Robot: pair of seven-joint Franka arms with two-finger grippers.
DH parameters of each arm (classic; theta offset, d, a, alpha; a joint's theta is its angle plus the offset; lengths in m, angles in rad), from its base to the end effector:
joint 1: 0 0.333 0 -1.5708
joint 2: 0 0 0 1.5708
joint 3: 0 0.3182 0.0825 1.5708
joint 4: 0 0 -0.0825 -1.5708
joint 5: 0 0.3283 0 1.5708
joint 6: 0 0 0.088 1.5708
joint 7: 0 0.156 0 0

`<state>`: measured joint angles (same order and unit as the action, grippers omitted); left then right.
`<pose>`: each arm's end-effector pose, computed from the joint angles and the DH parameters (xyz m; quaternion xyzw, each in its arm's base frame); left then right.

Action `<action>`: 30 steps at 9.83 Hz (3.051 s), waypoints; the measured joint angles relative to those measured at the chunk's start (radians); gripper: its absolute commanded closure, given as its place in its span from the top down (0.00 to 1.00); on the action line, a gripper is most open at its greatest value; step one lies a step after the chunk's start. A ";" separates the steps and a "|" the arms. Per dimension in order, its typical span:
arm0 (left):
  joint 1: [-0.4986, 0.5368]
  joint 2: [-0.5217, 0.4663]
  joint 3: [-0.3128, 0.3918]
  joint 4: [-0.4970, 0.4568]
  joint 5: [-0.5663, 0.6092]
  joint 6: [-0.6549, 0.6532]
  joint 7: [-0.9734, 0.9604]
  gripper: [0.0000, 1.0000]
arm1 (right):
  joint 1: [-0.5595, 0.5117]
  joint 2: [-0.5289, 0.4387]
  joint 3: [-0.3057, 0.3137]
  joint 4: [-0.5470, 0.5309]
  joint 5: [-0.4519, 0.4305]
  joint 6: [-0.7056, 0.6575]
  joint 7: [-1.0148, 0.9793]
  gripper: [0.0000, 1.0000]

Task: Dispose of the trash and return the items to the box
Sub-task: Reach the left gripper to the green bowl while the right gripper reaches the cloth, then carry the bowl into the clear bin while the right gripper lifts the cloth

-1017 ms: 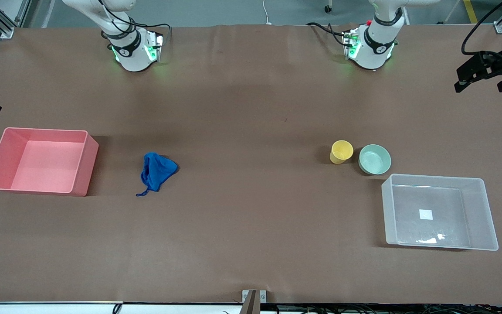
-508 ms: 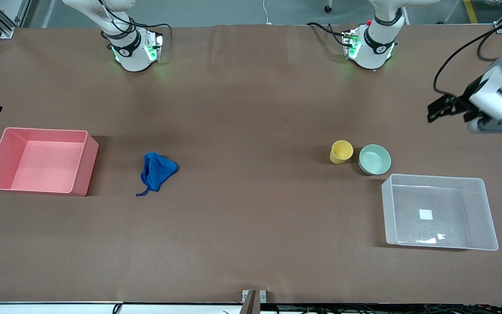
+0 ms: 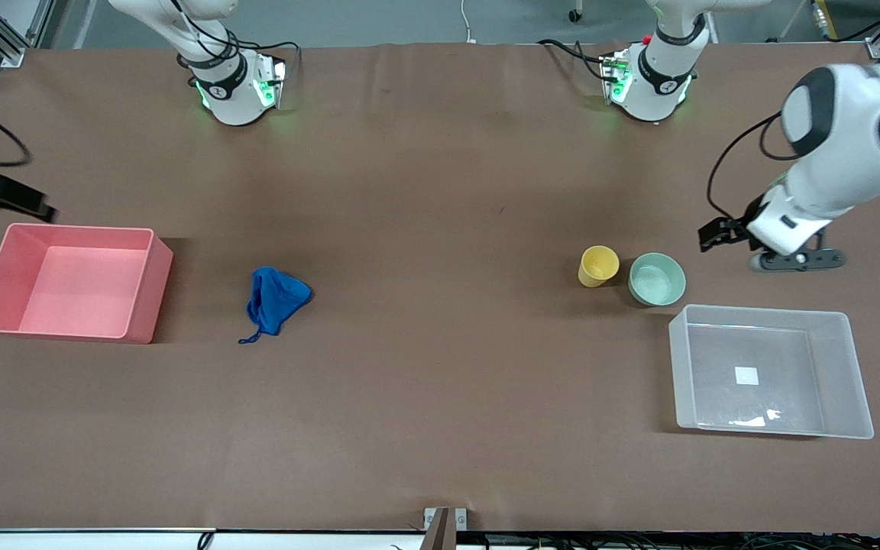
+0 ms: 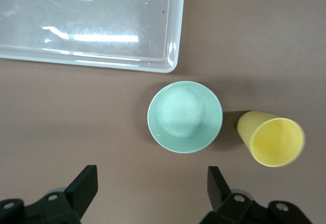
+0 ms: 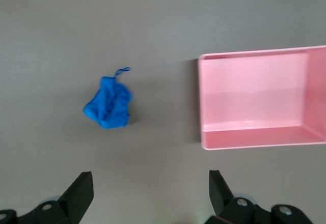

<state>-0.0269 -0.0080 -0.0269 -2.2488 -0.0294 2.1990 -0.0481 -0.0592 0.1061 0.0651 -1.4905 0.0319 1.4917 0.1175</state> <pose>0.4691 -0.0275 0.3531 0.9997 0.0060 -0.0215 0.0105 0.5172 0.0065 0.5505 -0.9969 0.0553 0.0534 0.0161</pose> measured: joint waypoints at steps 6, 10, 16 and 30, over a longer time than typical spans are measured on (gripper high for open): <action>0.003 0.244 0.003 -0.088 0.000 0.356 0.008 0.87 | 0.087 0.069 0.113 -0.382 -0.001 0.437 0.132 1.00; 0.004 0.329 0.008 -0.101 0.000 0.414 0.008 0.19 | 0.148 0.131 0.124 -0.648 -0.017 0.814 0.196 0.99; 0.003 0.268 0.008 -0.098 0.000 0.359 0.009 0.00 | 0.156 0.216 0.124 -0.691 -0.036 0.937 0.211 0.15; 0.011 0.644 0.278 0.743 -0.185 -0.060 0.277 0.01 | 0.080 0.014 -0.259 -0.277 -0.051 0.237 -0.281 0.00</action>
<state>-0.0163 0.6355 0.2512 -1.5059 -0.2143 2.1395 0.2289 0.0205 0.1200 -0.1938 -1.7673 -0.0195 1.7287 -0.1638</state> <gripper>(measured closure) 0.956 0.960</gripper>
